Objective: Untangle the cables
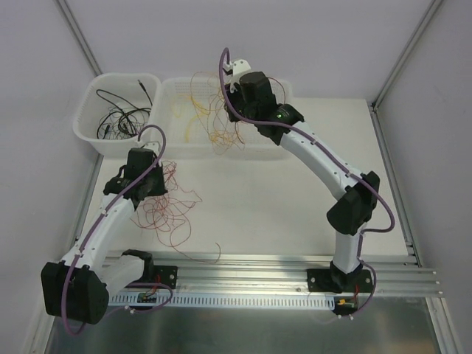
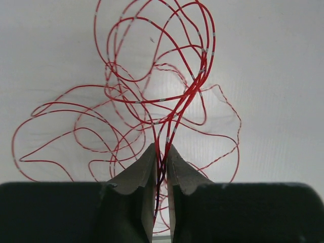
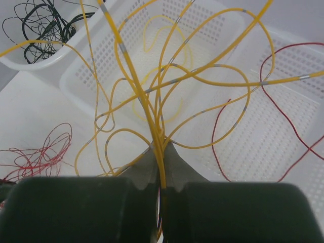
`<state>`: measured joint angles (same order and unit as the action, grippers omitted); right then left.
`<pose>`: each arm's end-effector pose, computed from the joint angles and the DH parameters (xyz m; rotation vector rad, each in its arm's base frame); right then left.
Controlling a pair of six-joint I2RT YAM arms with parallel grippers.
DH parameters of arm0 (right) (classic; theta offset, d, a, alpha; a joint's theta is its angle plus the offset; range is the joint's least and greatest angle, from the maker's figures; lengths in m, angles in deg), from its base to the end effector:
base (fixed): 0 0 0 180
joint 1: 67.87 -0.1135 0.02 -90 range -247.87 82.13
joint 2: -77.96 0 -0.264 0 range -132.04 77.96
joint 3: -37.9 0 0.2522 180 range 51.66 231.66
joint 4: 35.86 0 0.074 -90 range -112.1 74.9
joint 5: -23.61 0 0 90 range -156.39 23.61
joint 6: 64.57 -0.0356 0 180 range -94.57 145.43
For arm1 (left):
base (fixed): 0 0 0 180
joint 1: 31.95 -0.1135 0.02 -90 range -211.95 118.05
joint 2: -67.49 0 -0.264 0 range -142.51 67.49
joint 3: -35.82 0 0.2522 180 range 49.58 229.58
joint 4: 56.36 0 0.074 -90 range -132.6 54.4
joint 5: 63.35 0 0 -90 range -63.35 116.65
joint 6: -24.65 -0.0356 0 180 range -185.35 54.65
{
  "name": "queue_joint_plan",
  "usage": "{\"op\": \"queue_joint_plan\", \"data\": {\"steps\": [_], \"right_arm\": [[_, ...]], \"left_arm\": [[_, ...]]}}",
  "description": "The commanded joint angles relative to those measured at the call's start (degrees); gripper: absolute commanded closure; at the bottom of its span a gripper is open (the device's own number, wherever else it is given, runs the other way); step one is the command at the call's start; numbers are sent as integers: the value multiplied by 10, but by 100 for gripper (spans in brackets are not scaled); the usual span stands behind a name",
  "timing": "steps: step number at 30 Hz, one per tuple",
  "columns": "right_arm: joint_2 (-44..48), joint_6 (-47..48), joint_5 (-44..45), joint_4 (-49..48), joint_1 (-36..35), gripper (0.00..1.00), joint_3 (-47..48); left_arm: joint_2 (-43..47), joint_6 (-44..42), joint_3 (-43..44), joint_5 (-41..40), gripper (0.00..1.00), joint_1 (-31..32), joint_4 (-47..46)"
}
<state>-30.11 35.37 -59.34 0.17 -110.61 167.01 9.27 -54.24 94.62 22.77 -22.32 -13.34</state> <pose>0.3282 0.2974 0.4267 -0.7377 1.6858 0.2897 0.2114 -0.0334 0.2666 -0.0644 2.3109 -0.1063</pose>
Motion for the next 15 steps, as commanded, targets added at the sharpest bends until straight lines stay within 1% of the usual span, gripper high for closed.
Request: {"op": "queue_joint_plan", "data": {"steps": [1,2,4,5,6,7,8,10,11,14,15], "right_arm": [[-20,28,-49,-113,8,99,8],[-24,25,-52,-114,9,99,8],[-28,18,-65,-116,12,99,0],[-26,17,-65,-115,12,99,-5],[-16,17,-90,-110,13,99,-9],[-8,16,-97,-108,13,99,-18],[-1,15,-111,-101,13,99,-31],[23,11,-126,-86,12,99,-40],[30,6,-141,-66,13,99,-48],[72,-18,-168,-47,10,99,-71],[85,-32,-181,-42,7,99,-93]], "left_arm": [[-11,5,6,100,87,-7,-3],[-8,7,5,113,74,-7,-4],[13,16,5,130,55,-7,-4],[26,21,7,142,34,-7,-4],[39,33,8,148,29,-7,-3],[67,38,13,156,23,-7,-4],[79,44,15,175,14,-7,-4],[108,59,32,206,4,-7,-4],[114,65,39,240,1,-6,-7],[118,85,66,284,1,-6,-36],[117,99,73,302,1,-5,-47]]}}
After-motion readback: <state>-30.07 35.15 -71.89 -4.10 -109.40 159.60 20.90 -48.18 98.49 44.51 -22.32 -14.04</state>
